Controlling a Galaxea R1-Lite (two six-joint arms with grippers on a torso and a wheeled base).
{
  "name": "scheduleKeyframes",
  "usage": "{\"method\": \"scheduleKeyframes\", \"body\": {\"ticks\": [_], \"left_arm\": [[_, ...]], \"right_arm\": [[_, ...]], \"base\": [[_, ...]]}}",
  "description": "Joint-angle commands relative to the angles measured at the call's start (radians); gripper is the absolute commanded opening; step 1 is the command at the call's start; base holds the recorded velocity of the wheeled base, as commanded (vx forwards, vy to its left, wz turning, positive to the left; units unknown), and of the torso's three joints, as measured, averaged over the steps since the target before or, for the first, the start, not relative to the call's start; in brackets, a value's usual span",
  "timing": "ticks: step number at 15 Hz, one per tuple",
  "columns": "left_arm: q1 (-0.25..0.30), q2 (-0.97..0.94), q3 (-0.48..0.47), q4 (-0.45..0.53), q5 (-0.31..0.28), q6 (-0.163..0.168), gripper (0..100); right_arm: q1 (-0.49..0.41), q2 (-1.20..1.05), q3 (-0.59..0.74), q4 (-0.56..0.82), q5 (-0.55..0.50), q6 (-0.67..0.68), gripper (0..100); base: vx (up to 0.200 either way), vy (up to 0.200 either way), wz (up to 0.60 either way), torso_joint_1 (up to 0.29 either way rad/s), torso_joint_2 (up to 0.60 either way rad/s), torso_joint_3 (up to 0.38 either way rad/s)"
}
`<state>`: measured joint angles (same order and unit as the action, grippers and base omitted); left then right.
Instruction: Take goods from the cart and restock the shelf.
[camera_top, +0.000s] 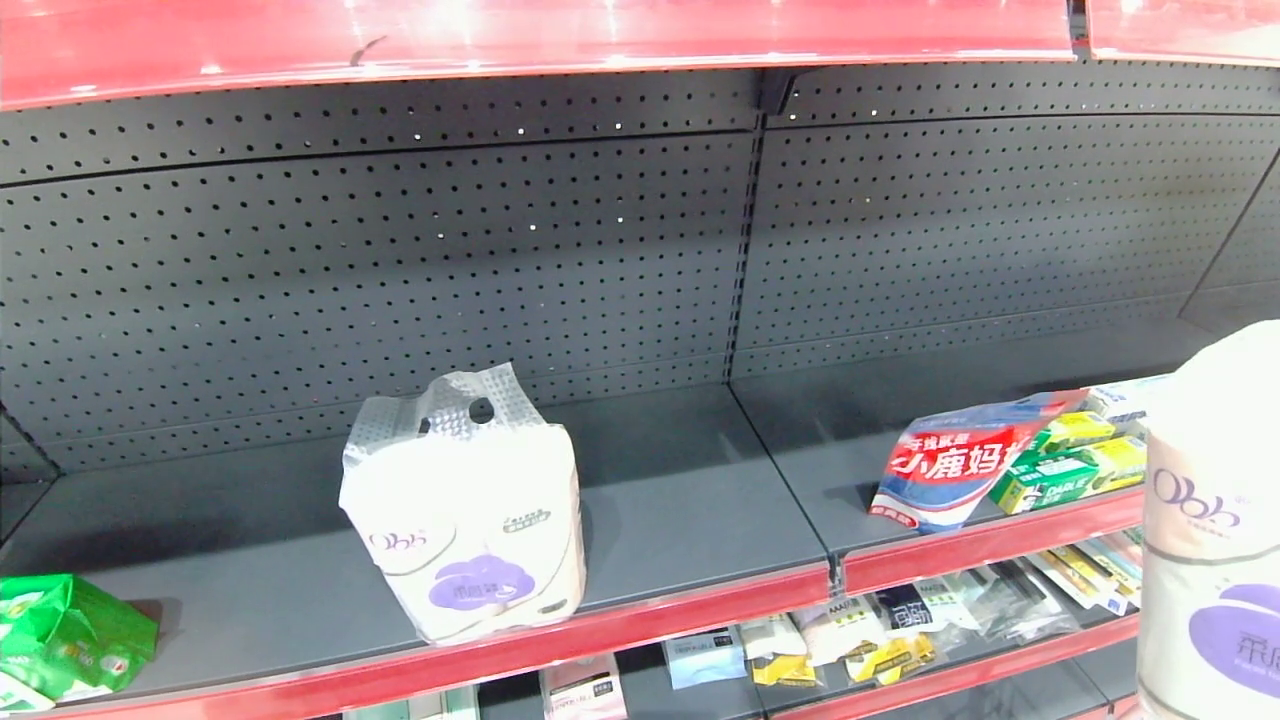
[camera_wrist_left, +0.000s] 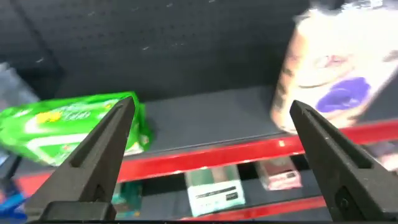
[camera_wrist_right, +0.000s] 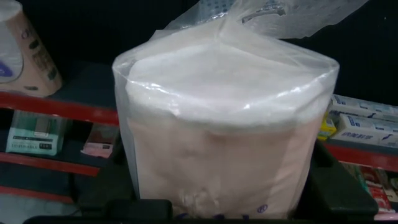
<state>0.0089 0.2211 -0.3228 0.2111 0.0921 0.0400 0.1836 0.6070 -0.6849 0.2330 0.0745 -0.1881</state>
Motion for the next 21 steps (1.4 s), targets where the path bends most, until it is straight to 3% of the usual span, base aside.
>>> {"method": "scheduleKeyframes", "body": {"ticks": [1, 3, 4, 5, 6, 7, 10, 18, 21], "left_arm": [[0.025, -0.060, 0.093, -0.001, -0.009, 0.006, 100], [-0.014, -0.221, 0.211, -0.021, -0.040, 0.038, 100], [-0.014, -0.221, 0.229, -0.064, -0.089, 0.009, 100], [-0.014, -0.221, 0.254, -0.111, -0.095, -0.022, 100], [-0.014, -0.221, 0.261, -0.127, -0.097, -0.026, 100], [-0.014, -0.221, 0.323, -0.225, -0.106, -0.028, 100], [-0.014, -0.221, 0.321, -0.211, -0.103, -0.045, 100], [-0.014, -0.221, 0.320, -0.211, -0.103, -0.045, 100], [-0.012, -0.221, 0.320, -0.211, -0.103, -0.045, 100]], "right_arm": [[0.000, 0.011, 0.005, -0.003, 0.001, -0.001, 0], [0.000, 0.011, 0.005, -0.003, -0.001, -0.001, 0], [0.000, 0.008, 0.005, -0.003, -0.002, 0.002, 0], [-0.001, 0.005, 0.007, 0.000, -0.002, 0.004, 0], [0.000, 0.005, 0.007, 0.000, -0.002, 0.004, 0], [0.000, 0.005, 0.015, -0.004, -0.002, 0.004, 0], [-0.001, -0.003, 0.016, -0.003, -0.002, 0.004, 0], [0.000, -0.024, 0.061, -0.003, -0.001, 0.004, 0], [0.000, -0.021, 0.061, -0.004, -0.001, 0.007, 0]], "base": [[0.000, 0.000, 0.00, 0.000, 0.00, 0.000], [0.000, 0.000, 0.00, 0.000, 0.00, 0.000], [0.000, 0.000, 0.00, 0.000, 0.00, 0.000], [0.000, 0.000, 0.00, 0.000, 0.00, 0.000], [0.000, 0.000, 0.00, 0.000, 0.00, 0.000], [0.000, 0.000, 0.00, 0.000, 0.00, 0.000], [0.000, 0.000, 0.00, 0.000, 0.00, 0.000], [0.000, 0.000, 0.00, 0.000, 0.00, 0.000], [0.000, 0.000, 0.60, 0.001, 0.00, 0.002]]}}
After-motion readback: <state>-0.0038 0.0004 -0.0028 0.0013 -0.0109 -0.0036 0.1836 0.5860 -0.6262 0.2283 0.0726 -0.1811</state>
